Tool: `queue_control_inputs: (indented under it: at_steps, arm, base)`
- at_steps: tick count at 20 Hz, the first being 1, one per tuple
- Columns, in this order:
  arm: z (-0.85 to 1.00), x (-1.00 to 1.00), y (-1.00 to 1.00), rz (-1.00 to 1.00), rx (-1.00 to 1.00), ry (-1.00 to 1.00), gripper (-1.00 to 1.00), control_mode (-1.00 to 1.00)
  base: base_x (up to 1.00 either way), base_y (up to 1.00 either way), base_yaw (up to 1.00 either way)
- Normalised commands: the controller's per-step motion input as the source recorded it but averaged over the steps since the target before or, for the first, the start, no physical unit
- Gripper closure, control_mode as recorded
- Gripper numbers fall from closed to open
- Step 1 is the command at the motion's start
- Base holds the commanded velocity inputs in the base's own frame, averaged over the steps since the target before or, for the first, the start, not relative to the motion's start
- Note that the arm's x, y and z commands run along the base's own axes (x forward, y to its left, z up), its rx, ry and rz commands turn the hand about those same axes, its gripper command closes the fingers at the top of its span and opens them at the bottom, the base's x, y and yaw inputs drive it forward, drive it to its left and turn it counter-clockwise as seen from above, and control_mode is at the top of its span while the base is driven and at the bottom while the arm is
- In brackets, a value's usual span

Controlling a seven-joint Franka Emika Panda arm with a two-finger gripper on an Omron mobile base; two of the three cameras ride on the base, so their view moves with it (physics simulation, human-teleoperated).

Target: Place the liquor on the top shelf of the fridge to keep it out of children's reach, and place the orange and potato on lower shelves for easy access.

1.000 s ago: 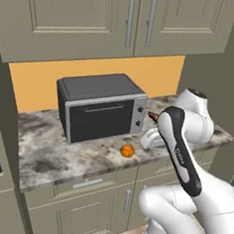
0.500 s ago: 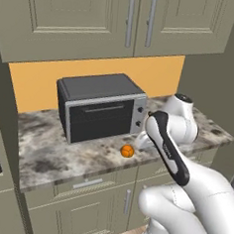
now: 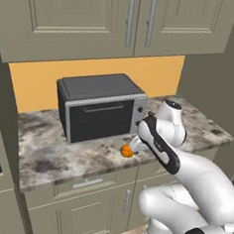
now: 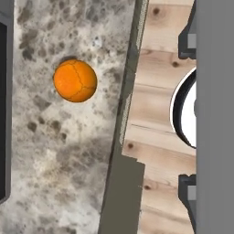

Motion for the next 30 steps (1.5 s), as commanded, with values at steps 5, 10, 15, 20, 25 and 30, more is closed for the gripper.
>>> queue_control_inputs:
  at_steps: [5,10,15,20,25,30]
  arm:
    - [-0.31,0.36,0.13,0.00,-0.01,0.02,-1.00,-1.00]
    - [-0.24,0.37,0.09,0.00,0.00,0.00,-1.00,-1.00]
    - [-0.32,0.32,0.01,-0.01,0.00,0.00,-1.00,-1.00]
    - [-0.34,0.28,0.00,-0.02,0.00,0.01,-1.00,-1.00]
    - [-0.25,0.30,0.00,-0.02,0.00,0.00,-1.00,-1.00]
    - [-0.22,0.30,0.01,-0.02,0.00,0.00,-1.00,-1.00]
  base:
    - [0.00,0.00,0.00]
    - [0.00,0.00,0.00]
    - [0.00,0.00,0.00]
    - [0.00,0.00,0.00]
    - [0.00,0.00,0.00]
    - [0.00,0.00,0.00]
